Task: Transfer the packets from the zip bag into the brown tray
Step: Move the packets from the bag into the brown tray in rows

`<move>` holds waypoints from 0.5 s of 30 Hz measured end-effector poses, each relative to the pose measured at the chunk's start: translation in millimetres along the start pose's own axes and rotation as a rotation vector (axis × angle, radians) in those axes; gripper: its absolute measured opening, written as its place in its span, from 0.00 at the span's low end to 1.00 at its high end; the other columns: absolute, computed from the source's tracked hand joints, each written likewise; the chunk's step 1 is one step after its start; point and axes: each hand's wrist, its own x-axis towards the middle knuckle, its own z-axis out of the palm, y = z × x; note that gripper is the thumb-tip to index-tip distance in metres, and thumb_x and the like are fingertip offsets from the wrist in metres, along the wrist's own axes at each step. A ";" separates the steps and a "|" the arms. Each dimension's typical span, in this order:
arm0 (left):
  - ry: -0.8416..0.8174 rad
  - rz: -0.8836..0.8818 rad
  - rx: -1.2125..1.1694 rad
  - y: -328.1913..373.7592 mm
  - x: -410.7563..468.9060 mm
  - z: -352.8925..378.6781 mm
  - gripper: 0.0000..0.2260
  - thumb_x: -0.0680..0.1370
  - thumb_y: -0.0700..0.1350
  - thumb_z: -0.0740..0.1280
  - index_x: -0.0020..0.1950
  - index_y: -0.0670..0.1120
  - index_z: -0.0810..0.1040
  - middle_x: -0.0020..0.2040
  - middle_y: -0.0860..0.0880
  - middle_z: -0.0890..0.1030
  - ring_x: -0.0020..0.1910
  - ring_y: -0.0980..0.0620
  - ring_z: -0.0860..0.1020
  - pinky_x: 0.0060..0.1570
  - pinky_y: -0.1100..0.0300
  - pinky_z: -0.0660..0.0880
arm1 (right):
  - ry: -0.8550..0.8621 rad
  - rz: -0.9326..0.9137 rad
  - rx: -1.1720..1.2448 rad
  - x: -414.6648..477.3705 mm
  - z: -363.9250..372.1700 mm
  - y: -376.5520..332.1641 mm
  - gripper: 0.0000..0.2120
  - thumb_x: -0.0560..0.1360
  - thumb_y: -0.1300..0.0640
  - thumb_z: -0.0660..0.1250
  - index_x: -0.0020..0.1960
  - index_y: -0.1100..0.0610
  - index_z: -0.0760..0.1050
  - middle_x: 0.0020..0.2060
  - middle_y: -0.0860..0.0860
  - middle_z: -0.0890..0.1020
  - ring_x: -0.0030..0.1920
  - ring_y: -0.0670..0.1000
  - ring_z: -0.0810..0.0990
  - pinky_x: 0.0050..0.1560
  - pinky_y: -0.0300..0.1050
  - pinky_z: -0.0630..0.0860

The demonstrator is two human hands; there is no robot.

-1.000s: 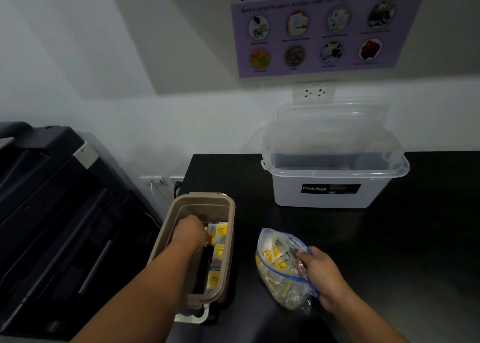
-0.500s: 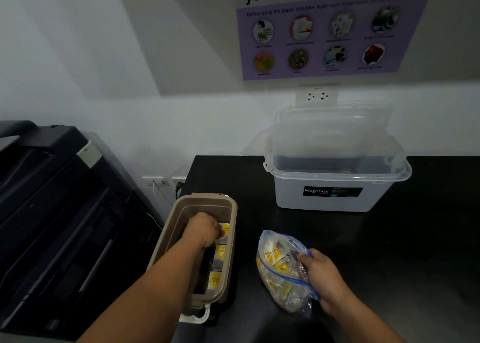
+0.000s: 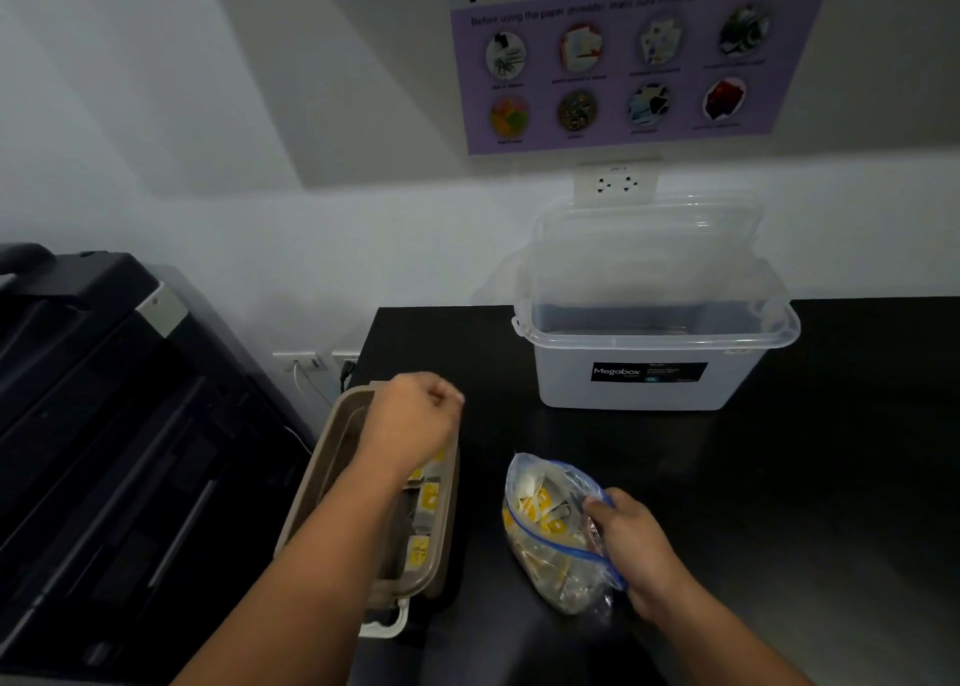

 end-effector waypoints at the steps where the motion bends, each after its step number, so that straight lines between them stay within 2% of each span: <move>1: -0.052 0.039 -0.041 14.9 -8.4 2.9 0.04 0.79 0.46 0.69 0.47 0.53 0.83 0.40 0.55 0.84 0.40 0.60 0.82 0.42 0.64 0.78 | -0.005 -0.010 -0.001 0.2 -0.2 1.3 0.09 0.85 0.57 0.61 0.57 0.58 0.80 0.45 0.57 0.88 0.46 0.56 0.89 0.52 0.58 0.85; 2: -0.114 0.089 -0.046 27.9 -16.8 8.6 0.04 0.79 0.46 0.70 0.47 0.53 0.84 0.41 0.57 0.83 0.42 0.62 0.81 0.42 0.67 0.76 | -0.009 -0.019 -0.002 0.4 -0.6 2.8 0.10 0.85 0.57 0.61 0.57 0.59 0.80 0.46 0.57 0.88 0.46 0.56 0.89 0.53 0.59 0.85; 4: -0.246 0.195 0.016 45.0 -33.0 27.7 0.03 0.79 0.46 0.71 0.49 0.53 0.85 0.44 0.57 0.84 0.44 0.64 0.81 0.46 0.68 0.76 | -0.007 -0.031 -0.003 0.1 -1.4 5.3 0.09 0.85 0.57 0.61 0.57 0.59 0.79 0.46 0.57 0.88 0.46 0.56 0.89 0.51 0.57 0.85; 7: -0.489 0.265 0.307 57.1 -41.1 72.7 0.05 0.80 0.45 0.69 0.53 0.50 0.85 0.50 0.53 0.84 0.49 0.58 0.81 0.55 0.60 0.78 | -0.021 -0.039 -0.003 -2.6 -3.6 6.6 0.08 0.85 0.58 0.62 0.57 0.58 0.79 0.44 0.56 0.88 0.45 0.55 0.89 0.47 0.54 0.83; 10: -0.820 0.086 0.812 74.4 -36.7 109.6 0.16 0.81 0.46 0.67 0.68 0.44 0.74 0.66 0.45 0.77 0.64 0.47 0.76 0.66 0.51 0.73 | -0.033 -0.056 -0.042 -3.9 -7.6 6.3 0.08 0.85 0.57 0.62 0.57 0.58 0.78 0.45 0.57 0.88 0.45 0.55 0.89 0.46 0.54 0.84; 12: -0.853 0.081 0.955 71.3 -37.7 124.9 0.22 0.80 0.45 0.68 0.73 0.41 0.68 0.69 0.42 0.74 0.68 0.43 0.73 0.66 0.49 0.71 | -0.032 -0.066 -0.052 -3.0 -9.7 7.6 0.08 0.85 0.56 0.62 0.57 0.58 0.79 0.47 0.58 0.88 0.45 0.55 0.89 0.48 0.56 0.84; 15: -0.668 0.346 1.073 49.1 -52.6 130.4 0.15 0.80 0.42 0.67 0.66 0.41 0.75 0.63 0.43 0.79 0.62 0.44 0.77 0.57 0.50 0.74 | -0.023 -0.087 -0.096 -0.9 -12.4 10.8 0.08 0.84 0.56 0.62 0.56 0.57 0.79 0.48 0.58 0.87 0.46 0.54 0.88 0.50 0.56 0.84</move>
